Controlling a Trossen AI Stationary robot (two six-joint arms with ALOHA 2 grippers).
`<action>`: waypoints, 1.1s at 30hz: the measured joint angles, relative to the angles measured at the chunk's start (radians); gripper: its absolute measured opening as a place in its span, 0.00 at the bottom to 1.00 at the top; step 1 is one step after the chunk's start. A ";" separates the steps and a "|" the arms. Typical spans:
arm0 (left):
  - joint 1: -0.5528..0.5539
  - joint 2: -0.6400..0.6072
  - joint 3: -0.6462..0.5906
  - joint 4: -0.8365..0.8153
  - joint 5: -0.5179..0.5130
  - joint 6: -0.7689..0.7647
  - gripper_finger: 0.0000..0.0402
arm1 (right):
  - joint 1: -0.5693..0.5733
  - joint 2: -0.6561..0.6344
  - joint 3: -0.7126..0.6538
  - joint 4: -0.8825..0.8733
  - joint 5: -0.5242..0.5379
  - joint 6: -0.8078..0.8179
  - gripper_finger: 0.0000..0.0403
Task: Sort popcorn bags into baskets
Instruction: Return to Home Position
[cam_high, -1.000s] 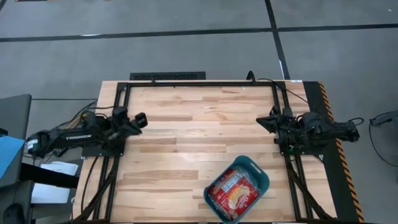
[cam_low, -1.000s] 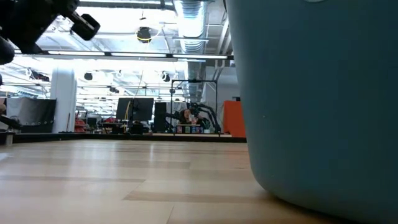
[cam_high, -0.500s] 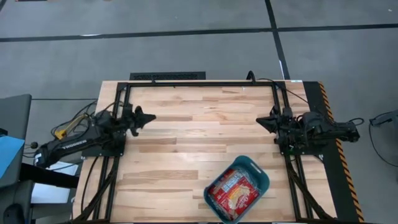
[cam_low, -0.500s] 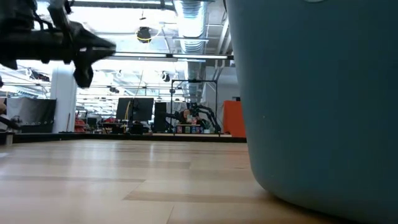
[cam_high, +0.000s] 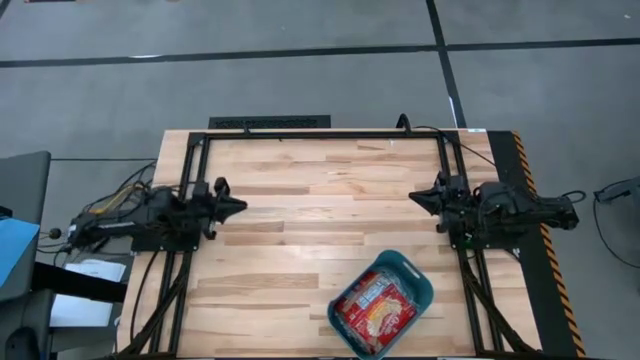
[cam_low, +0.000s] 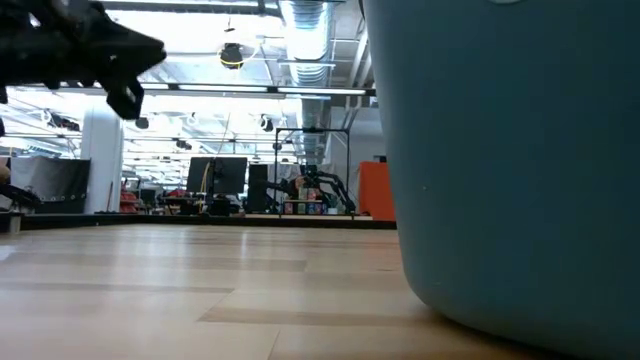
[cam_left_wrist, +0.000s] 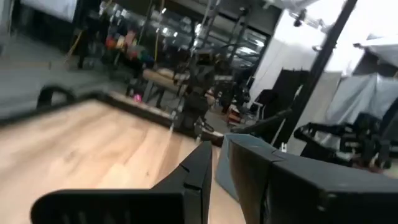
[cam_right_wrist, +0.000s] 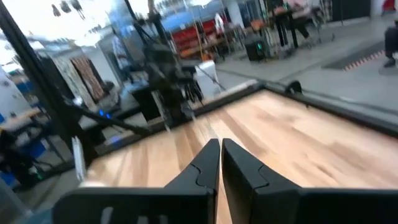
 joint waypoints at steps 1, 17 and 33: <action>-0.032 -0.001 0.002 -0.002 -0.030 0.045 0.11 | -0.001 0.000 0.000 -0.017 0.001 0.001 0.11; -0.485 -0.007 -0.013 -0.043 -0.526 0.262 0.11 | -0.146 0.029 -0.183 0.209 -0.003 -0.282 0.11; -0.530 -0.008 0.010 -0.130 -0.417 0.189 0.11 | -0.326 0.029 -0.183 0.196 -0.057 -0.303 0.11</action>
